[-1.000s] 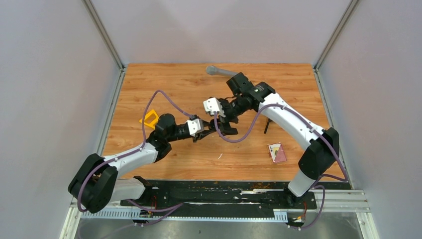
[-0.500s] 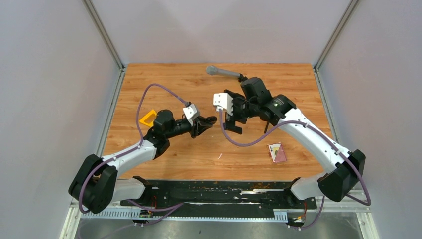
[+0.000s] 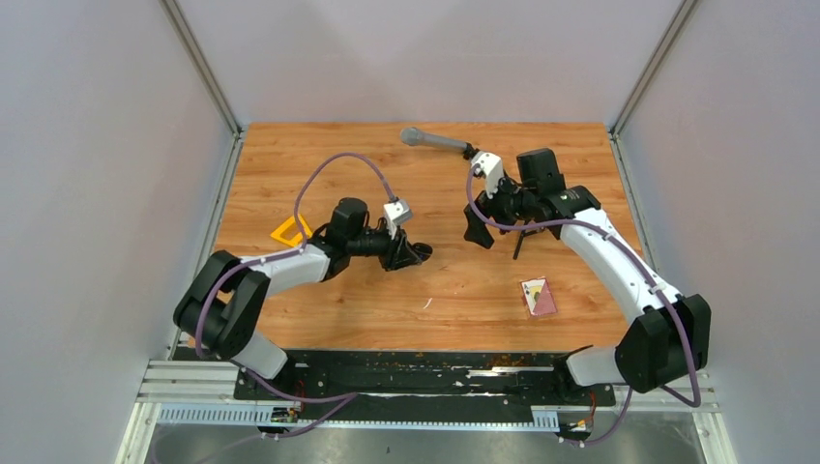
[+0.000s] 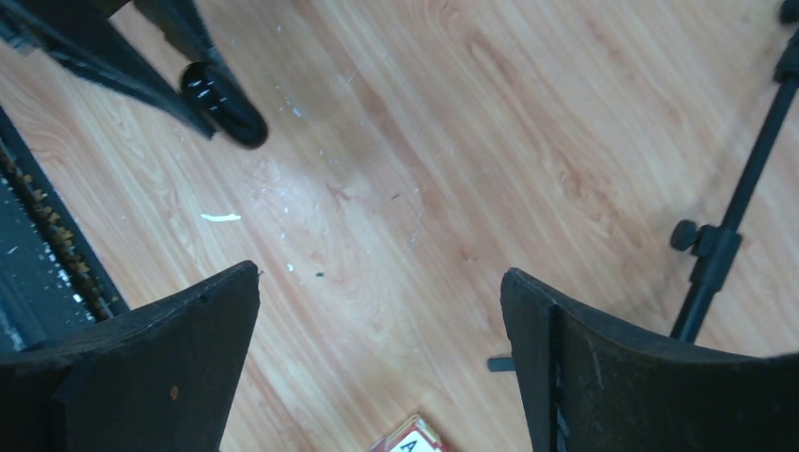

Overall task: Insert the wireless bluetooth earbuds into the charging case
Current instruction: Place the charging case at the center of the board, then reset both arms

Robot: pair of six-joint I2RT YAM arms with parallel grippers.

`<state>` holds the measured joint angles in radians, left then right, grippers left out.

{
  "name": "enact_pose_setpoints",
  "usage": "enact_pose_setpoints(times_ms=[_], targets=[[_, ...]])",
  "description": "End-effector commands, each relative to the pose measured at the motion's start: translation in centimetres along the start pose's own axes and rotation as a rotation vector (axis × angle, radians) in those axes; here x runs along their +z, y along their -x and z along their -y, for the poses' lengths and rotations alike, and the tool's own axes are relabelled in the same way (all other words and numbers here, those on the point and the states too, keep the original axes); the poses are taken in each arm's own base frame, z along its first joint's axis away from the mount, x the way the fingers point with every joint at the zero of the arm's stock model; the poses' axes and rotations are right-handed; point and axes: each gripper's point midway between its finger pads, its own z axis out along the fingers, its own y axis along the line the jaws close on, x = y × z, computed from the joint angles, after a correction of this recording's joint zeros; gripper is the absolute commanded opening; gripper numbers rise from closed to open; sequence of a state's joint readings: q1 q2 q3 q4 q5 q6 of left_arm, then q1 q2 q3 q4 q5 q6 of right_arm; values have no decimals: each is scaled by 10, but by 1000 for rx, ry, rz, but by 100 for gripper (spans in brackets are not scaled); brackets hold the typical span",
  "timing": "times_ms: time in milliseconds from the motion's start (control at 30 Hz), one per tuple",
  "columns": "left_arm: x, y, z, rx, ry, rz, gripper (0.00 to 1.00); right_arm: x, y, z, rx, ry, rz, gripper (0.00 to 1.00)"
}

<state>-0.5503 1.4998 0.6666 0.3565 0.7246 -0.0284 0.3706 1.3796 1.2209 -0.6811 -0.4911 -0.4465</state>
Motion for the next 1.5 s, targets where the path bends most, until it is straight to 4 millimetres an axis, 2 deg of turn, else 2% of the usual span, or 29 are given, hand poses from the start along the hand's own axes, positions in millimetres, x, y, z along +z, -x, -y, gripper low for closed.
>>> enact_pose_setpoints(times_ms=[0,100,200,300,633,833,900,967,1100,1200,1300,1400,1433,1467], targets=[[10,6,3,-49,-73,-64,4,-14,19,-12,26,24,99,100],[18,4,-4,-117,-68,-113,7,-17,19,-11,19,11,102,100],[22,4,-12,-175,-35,-148,15,-21,20,-11,15,2,104,100],[23,0,-23,-228,34,-168,15,-24,22,-11,15,-5,113,100],[35,-27,-38,-352,76,-270,19,-32,18,-17,12,-8,117,100],[36,-39,-51,-439,178,-299,34,-37,20,-21,11,-5,130,100],[31,-39,-61,-451,251,-331,41,-38,20,-21,7,-4,126,100],[23,-32,-63,-430,285,-358,52,-40,21,-21,-15,-3,120,100],[-2,-11,-58,-319,304,-417,58,-46,26,-15,-42,-33,122,100],[-22,23,-55,-170,315,-389,59,-54,39,-4,-25,-84,160,100],[-51,83,-64,-23,409,-235,61,-64,58,22,-8,-198,216,100],[-100,155,-79,110,584,1,66,-75,87,49,-9,-281,252,100],[-118,178,-81,166,640,73,72,-80,98,59,-4,-302,265,100],[-137,199,-80,221,698,137,94,-89,114,69,5,-336,285,100]])
